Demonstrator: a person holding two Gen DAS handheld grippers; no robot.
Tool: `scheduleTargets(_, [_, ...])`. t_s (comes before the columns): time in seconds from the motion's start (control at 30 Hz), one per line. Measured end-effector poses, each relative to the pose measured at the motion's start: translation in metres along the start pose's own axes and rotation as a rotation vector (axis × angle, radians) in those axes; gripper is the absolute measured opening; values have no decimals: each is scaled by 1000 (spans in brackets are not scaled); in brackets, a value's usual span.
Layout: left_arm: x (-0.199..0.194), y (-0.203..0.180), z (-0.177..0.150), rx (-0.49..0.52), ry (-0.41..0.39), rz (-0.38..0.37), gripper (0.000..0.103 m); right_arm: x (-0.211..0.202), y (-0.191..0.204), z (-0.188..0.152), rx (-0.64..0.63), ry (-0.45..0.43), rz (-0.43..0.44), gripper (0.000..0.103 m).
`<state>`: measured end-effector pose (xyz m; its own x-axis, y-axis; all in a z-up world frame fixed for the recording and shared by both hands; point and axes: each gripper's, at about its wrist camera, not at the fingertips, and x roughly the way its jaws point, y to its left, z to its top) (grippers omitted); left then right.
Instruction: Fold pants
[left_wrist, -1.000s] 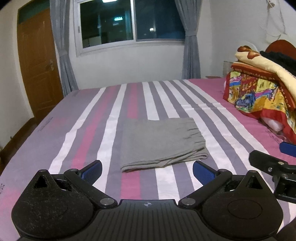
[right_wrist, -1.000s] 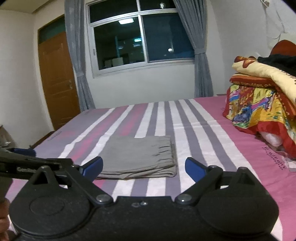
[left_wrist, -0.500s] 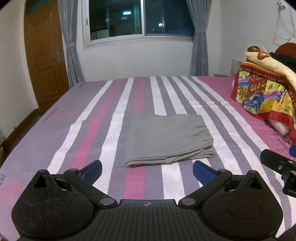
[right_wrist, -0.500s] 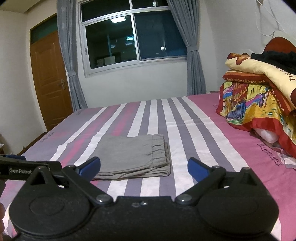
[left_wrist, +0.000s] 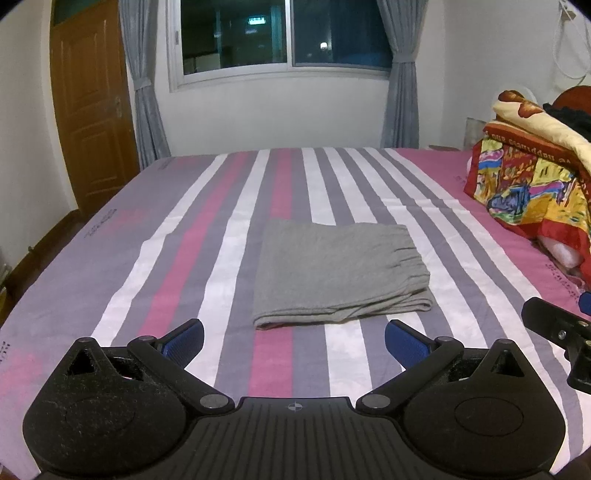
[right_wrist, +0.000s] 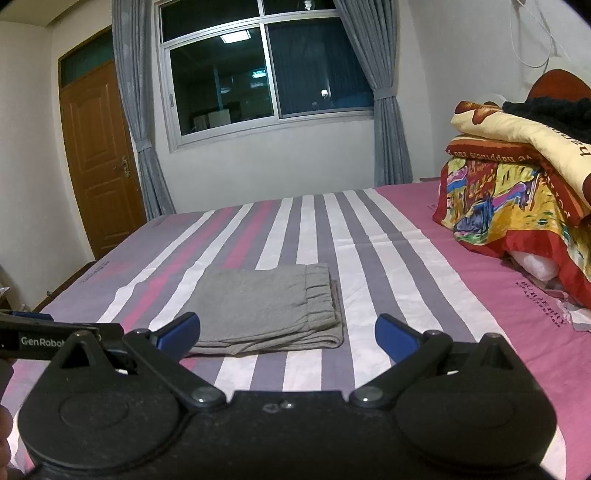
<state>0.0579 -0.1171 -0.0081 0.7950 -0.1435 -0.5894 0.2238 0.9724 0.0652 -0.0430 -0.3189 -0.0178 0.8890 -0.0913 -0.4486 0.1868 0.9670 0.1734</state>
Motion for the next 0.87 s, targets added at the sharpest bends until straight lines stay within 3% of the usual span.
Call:
scheduleTargets(0.63, [17,-1,0,-24,46,-17,103,10,-3,-2,3,13,6,101])
scheduleTargets(0.87, [26,-8,2,8,17,-44,103,22,-5,-1,4,28,12,102])
